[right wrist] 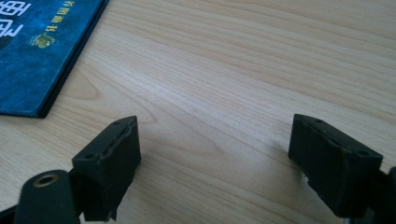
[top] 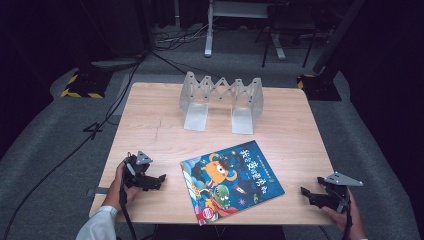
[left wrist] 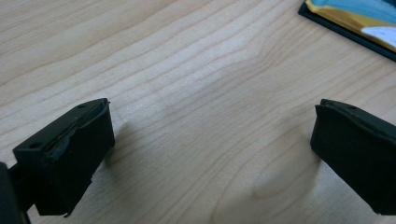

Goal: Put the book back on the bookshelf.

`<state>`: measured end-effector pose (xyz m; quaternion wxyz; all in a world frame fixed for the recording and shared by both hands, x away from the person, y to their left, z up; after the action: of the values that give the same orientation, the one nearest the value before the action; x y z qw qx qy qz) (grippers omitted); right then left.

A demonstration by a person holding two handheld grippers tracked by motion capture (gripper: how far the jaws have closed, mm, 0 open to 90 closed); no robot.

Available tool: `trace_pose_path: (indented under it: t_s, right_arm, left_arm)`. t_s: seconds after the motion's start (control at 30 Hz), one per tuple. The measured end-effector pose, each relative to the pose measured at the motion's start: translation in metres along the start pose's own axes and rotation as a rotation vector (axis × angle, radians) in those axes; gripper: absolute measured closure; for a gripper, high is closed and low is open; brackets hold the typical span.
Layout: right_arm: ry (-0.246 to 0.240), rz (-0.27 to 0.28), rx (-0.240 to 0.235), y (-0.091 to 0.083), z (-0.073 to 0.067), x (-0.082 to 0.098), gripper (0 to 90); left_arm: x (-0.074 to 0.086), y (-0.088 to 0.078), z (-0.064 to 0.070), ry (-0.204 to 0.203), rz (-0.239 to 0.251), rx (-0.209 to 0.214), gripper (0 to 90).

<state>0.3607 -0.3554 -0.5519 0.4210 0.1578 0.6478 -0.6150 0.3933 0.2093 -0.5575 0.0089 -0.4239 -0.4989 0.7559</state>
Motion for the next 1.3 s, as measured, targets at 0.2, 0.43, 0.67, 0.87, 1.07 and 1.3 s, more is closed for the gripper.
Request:
trace_pose_path:
  t_s: [0.2,0.43,0.67,0.87,1.07,1.3]
  right_arm:
    - [-0.046,0.012,-0.053,-0.001,-0.006,-0.001,22.9]
    - [-0.097,-0.002,-0.1,-0.005,-0.012,-0.001,30.1]
    - [-0.235,-0.096,-0.203,-0.014,-0.041,-0.005,35.7]
    - [-0.289,-0.098,-0.246,-0.013,-0.063,-0.01,36.3]
    - [-0.286,-0.065,-0.258,-0.003,-0.078,-0.019,36.3]
    - [-0.275,-0.025,-0.267,0.003,-0.082,-0.023,36.5]
  left_arm:
    - [0.001,0.004,0.024,0.117,-0.021,0.084,0.3]
    - [0.002,0.006,0.036,0.157,-0.006,0.13,0.0]
    - [-0.01,0.016,0.033,0.168,0.008,0.138,0.2]
    - [-0.022,0.022,0.037,0.225,0.013,0.198,15.0]
    - [-0.043,0.024,0.044,0.227,0.064,0.261,16.3]
    - [-0.072,0.041,0.05,0.21,0.08,0.302,16.3]
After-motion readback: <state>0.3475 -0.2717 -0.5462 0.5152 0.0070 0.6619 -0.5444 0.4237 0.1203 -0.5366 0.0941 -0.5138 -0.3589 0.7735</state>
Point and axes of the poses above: each handheld gripper's, and its own axes: y roughly forward along the jaws, x roughly out of its underside, z roughly to its right, the point moved 7 cm from there along y, roughly forward along the jaws, and after that the axes turned 9 degrees about x, right-handed, at the moved point
